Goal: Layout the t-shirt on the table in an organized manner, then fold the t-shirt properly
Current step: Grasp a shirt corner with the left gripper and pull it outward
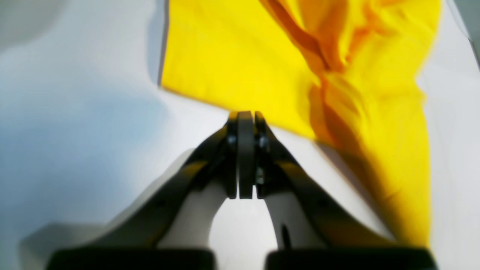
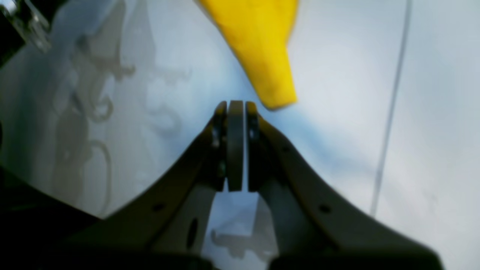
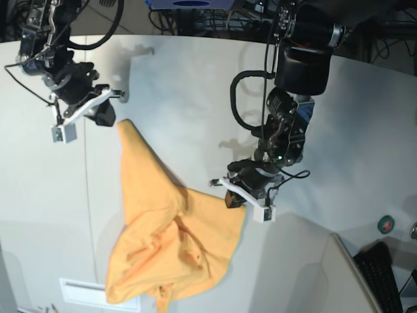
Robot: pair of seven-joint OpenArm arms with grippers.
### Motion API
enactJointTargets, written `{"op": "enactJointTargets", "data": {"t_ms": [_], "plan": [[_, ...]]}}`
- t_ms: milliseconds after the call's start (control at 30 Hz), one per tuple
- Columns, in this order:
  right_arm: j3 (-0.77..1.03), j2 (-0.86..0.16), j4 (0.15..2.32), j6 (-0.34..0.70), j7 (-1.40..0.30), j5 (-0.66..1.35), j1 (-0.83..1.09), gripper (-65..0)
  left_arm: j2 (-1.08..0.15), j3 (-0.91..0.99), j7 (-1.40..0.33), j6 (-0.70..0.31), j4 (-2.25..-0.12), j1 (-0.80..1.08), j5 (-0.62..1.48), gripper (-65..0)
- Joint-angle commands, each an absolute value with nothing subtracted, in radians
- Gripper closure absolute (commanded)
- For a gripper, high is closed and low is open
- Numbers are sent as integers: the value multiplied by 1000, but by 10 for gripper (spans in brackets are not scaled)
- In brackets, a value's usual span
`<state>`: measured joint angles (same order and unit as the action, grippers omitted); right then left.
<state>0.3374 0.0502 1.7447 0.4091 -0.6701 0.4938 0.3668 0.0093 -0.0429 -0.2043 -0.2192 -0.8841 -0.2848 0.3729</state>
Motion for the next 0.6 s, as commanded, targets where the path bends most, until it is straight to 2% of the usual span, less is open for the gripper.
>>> {"op": "enactJointTargets", "data": {"t_ms": [0, 233, 333, 433, 567], "plan": [[344, 45, 1765, 417, -650, 512, 374, 0, 30, -44, -143, -222, -845, -338, 381, 0], [344, -2, 1727, 417, -651, 510, 383, 0, 90, -45, 176, -222, -355, -590, 380, 0], [344, -4, 1699, 417, -651, 510, 360, 0, 91, -45, 288, -202, -136, -697, 306, 0], [343, -4, 1696, 417, -651, 510, 351, 0, 91, -44, 338, -124, -77, -719, 162, 0], [337, -4, 1702, 417, -651, 510, 346, 0, 87, -36, 295, -61, -82, -680, 12, 0]]}}
